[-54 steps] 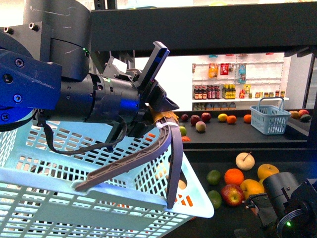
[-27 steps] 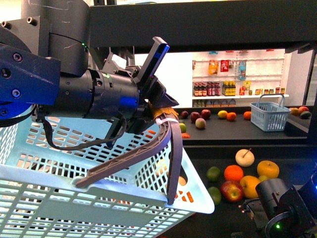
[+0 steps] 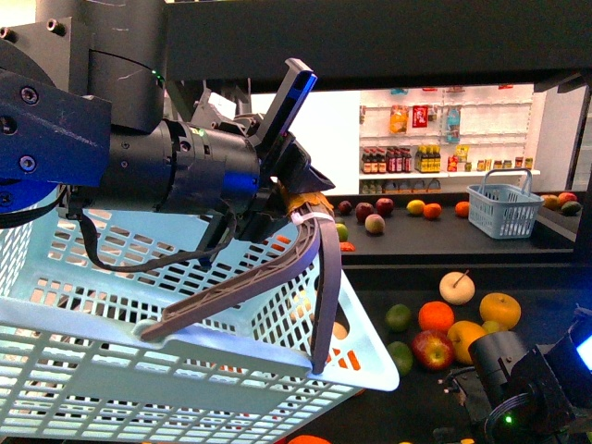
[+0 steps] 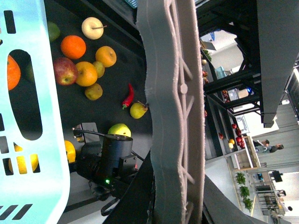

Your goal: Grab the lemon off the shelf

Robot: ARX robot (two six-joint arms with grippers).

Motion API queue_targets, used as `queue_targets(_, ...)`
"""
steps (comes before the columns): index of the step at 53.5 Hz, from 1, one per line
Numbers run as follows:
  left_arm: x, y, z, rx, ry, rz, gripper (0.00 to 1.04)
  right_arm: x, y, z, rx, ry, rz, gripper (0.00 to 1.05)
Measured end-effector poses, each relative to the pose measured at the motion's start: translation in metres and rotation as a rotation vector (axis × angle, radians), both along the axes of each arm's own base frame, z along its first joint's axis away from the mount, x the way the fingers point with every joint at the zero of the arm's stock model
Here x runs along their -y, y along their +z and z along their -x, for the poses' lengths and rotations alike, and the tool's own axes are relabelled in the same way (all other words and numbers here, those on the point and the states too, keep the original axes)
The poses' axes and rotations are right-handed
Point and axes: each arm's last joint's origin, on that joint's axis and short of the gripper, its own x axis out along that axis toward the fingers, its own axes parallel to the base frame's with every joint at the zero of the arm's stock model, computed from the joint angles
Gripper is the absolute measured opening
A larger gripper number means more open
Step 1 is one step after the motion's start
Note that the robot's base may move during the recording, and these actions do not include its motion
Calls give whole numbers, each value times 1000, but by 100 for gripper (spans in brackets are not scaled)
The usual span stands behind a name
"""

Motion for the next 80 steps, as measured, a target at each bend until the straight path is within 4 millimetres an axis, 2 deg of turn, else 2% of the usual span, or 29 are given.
queue_targets(6, 0, 0, 0, 0, 0, 0, 11, 7, 9, 5, 13, -10, 1, 65)
queue_targets(10, 0, 0, 0, 0, 0, 0, 11, 11, 23, 7, 44, -13, -2, 65)
queue_targets(17, 0, 0, 0, 0, 0, 0, 11, 16, 68, 9, 136, -6, -32, 65)
queue_targets(25, 0, 0, 0, 0, 0, 0, 11, 12, 141, 11, 281, 14, -109, 65)
queue_targets(27, 0, 0, 0, 0, 0, 0, 11, 8, 174, 13, 348, 22, -150, 65)
queue_targets(31, 0, 0, 0, 0, 0, 0, 11, -8, 239, 23, 468, 56, -243, 65)
queue_targets(33, 0, 0, 0, 0, 0, 0, 11, -19, 260, 29, 500, 77, -291, 65)
queue_targets(36, 0, 0, 0, 0, 0, 0, 11, -34, 279, 39, 519, 113, -362, 65)
queue_targets(41, 0, 0, 0, 0, 0, 0, 11, -52, 288, 47, 515, 139, -418, 65)
queue_targets(48, 0, 0, 0, 0, 0, 0, 11, -79, 288, 54, 482, 170, -477, 65)
queue_targets(62, 0, 0, 0, 0, 0, 0, 11, -113, 291, 65, 454, 205, -544, 65)
queue_targets(77, -2, 0, -1, 2, 13, -4, 11, -129, 291, 71, 447, 190, -579, 65)
queue_targets(80, -3, 0, -1, 2, 18, -4, 11, -129, 290, 72, 443, 186, -579, 72)
